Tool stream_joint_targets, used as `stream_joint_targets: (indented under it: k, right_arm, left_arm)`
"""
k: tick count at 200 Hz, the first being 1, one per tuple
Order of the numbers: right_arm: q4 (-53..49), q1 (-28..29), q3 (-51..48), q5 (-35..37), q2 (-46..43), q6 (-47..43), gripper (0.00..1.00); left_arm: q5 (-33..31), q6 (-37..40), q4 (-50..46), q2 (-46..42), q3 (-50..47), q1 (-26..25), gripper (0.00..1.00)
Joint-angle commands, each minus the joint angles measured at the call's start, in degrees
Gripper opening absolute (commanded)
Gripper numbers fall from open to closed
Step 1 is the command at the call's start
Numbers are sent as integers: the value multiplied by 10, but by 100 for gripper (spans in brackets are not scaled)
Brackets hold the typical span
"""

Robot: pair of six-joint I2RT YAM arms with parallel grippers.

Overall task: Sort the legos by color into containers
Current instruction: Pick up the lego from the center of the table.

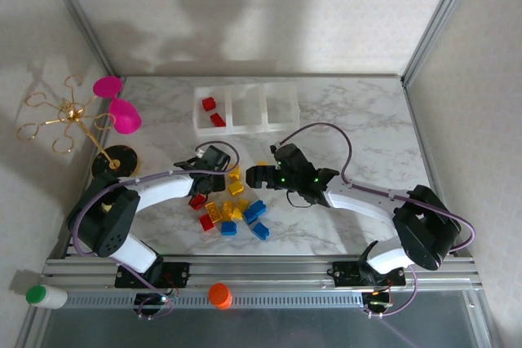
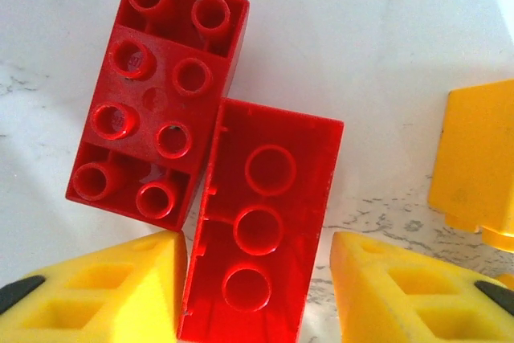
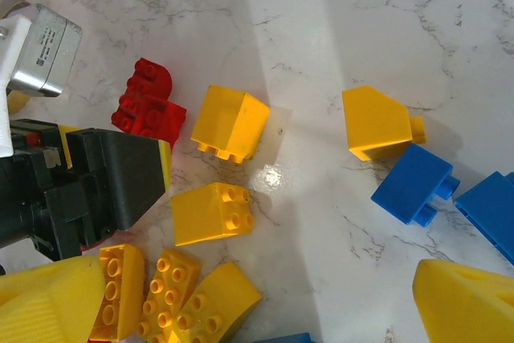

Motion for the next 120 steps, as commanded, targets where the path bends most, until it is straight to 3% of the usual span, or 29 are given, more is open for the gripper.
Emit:
stream_joint_targets:
  k: [1, 54, 120]
  right_arm:
    - [-9, 4, 12, 12, -9, -9, 99]
    - [-13, 5, 5, 20, -26, -7, 99]
    - [-31, -9, 31, 27, -51, -35, 99]
  left_arm:
    - [-19, -1, -4, 8, 3, -8, 42]
    - [-19, 5, -14, 5, 13, -14, 33]
    - [-38, 3, -47, -75, 56, -15, 34]
